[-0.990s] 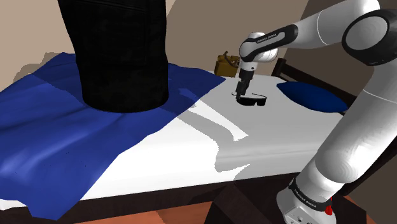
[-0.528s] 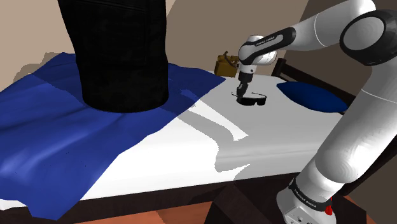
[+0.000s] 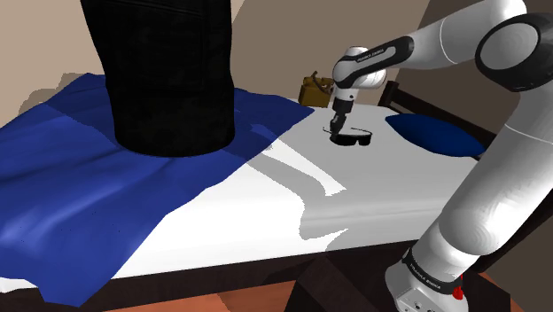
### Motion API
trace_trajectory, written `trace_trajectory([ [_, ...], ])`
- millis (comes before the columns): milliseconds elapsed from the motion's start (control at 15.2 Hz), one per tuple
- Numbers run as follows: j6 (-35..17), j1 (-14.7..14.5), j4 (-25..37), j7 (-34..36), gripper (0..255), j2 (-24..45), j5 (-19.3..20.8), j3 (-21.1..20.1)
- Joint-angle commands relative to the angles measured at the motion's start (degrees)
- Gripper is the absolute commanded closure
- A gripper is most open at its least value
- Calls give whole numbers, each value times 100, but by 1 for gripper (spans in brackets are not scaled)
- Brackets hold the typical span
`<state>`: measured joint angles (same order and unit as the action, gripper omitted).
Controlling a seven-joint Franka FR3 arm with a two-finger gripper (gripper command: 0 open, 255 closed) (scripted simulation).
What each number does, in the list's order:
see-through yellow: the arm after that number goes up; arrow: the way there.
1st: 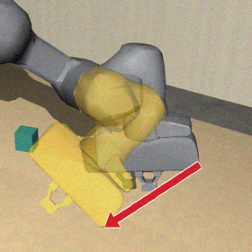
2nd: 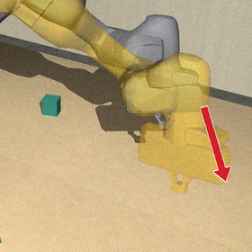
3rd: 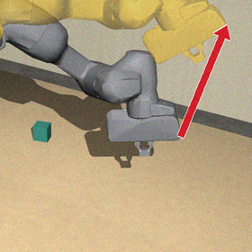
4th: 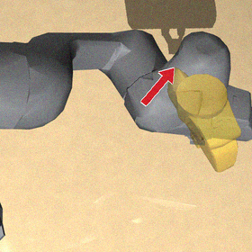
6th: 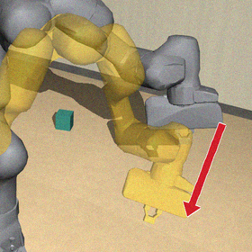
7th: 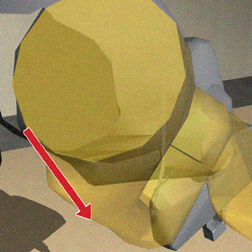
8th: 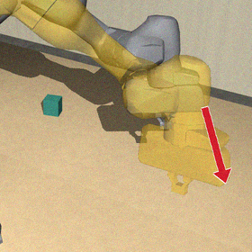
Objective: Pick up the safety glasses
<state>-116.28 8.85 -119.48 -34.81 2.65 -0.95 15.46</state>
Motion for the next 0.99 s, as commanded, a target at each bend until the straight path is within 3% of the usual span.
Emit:
trace_trajectory([
  [0,122,-1,68,9,255,-55,16,1],
  [924,1026,-14,696,72,255,-341,98,-9],
])
